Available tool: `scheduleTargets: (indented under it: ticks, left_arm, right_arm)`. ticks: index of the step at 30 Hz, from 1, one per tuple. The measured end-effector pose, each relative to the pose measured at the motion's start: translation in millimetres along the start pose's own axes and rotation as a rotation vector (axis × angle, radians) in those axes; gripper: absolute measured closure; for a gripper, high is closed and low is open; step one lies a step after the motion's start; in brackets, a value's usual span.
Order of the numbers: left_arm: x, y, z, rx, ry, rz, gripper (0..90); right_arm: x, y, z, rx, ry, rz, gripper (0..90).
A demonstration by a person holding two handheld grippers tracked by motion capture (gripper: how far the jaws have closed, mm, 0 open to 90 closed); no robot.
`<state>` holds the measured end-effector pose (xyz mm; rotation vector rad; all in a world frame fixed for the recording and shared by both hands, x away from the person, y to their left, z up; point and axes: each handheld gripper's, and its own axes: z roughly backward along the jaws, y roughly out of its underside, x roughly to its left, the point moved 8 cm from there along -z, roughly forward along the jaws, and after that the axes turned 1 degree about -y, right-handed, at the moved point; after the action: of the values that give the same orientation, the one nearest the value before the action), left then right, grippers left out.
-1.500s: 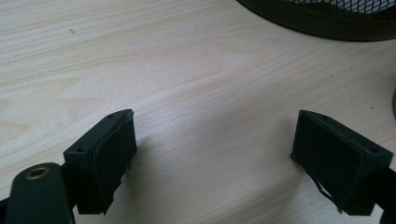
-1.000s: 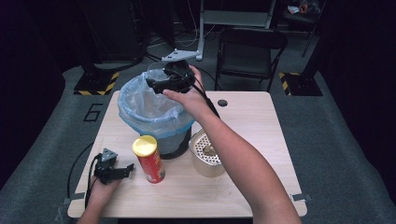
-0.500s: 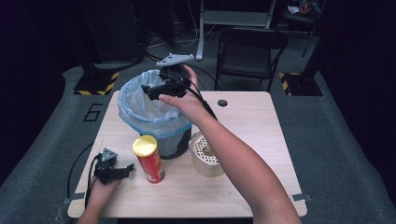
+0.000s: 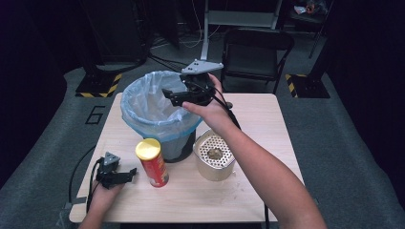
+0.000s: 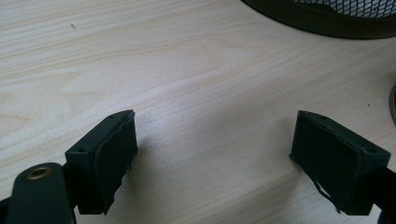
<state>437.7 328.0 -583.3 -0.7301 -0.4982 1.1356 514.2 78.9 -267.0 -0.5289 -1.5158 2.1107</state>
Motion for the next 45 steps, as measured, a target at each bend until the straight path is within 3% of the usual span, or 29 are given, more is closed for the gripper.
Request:
scheduleTargets:
  ticks: [10, 13, 17, 21, 23, 26, 31, 37, 38, 39, 40, 41, 42, 44, 45]
  left_arm:
    - [0.1, -0.5, 4.5, 0.009, 0.019, 0.009, 14.2]
    - [-0.8, -1.8, 6.7, 0.004, 0.028, 0.030, 14.1]
    - [-2.6, -4.5, 10.5, -0.011, 0.045, 0.051, 14.0]
    - [-2.9, -7.7, 12.3, -0.025, 0.037, 0.048, 13.1]
    - [-3.6, -10.5, 14.6, -0.026, 0.035, 0.049, 11.9]
    - [-7.2, -17.4, 22.1, -0.035, 0.041, 0.042, 11.4]
    - [-11.6, -26.1, 32.6, -0.040, 0.068, 0.011, 11.3]
    - [-23.4, -33.8, 52.6, -0.047, 0.132, -0.039, 11.4]
    - [-30.0, -34.2, 58.6, -0.053, 0.166, -0.050, 11.4]
    - [-30.0, -34.2, 58.6, -0.053, 0.166, -0.050, 11.4]
    - [-38.5, -34.0, 63.1, -0.062, 0.206, -0.065, 11.4]
    - [-38.5, -34.0, 63.1, -0.062, 0.206, -0.065, 11.3]
    - [-48.2, -33.6, 66.6, -0.067, 0.252, -0.093, 11.3]
    - [-57.7, -34.2, 68.6, -0.076, 0.283, -0.102, 11.3]
    - [-63.8, -34.3, 69.6, -0.078, 0.302, -0.085, 11.3]
  right_arm:
    - [-6.1, 18.4, 29.5, -0.030, -0.008, 0.017, 28.0]
    - [-11.3, 26.8, 43.4, -0.040, 0.019, 0.036, 29.4]
    - [-19.5, 42.9, 61.4, -0.041, 0.054, 0.024, 29.4]
    - [-25.1, 56.7, 72.8, -0.048, 0.078, 0.039, 29.4]
    - [-28.3, 67.0, 80.5, -0.059, 0.080, 0.018, 29.4]
    - [-34.9, 92.1, 93.8, -0.034, 0.090, -0.003, 29.2]
    - [-41.0, 110.3, 104.2, -0.008, 0.111, -0.008, 29.0]
    - [-50.3, 128.2, 118.4, 0.008, 0.157, -0.006, 28.7]
    - [-54.4, 136.0, 121.2, 0.020, 0.175, -0.005, 28.6]
    - [-54.4, 136.0, 121.2, 0.020, 0.175, -0.005, 28.6]
    - [-57.3, 142.8, 122.4, 0.032, 0.189, -0.011, 28.4]
    - [-57.3, 142.8, 122.4, 0.032, 0.189, -0.011, 28.4]
    - [-59.9, 149.8, 123.4, 0.040, 0.199, -0.011, 28.4]
    - [-61.8, 155.8, 123.7, 0.051, 0.204, -0.011, 28.4]
    - [-62.3, 158.3, 123.8, 0.054, 0.207, -0.017, 28.4]
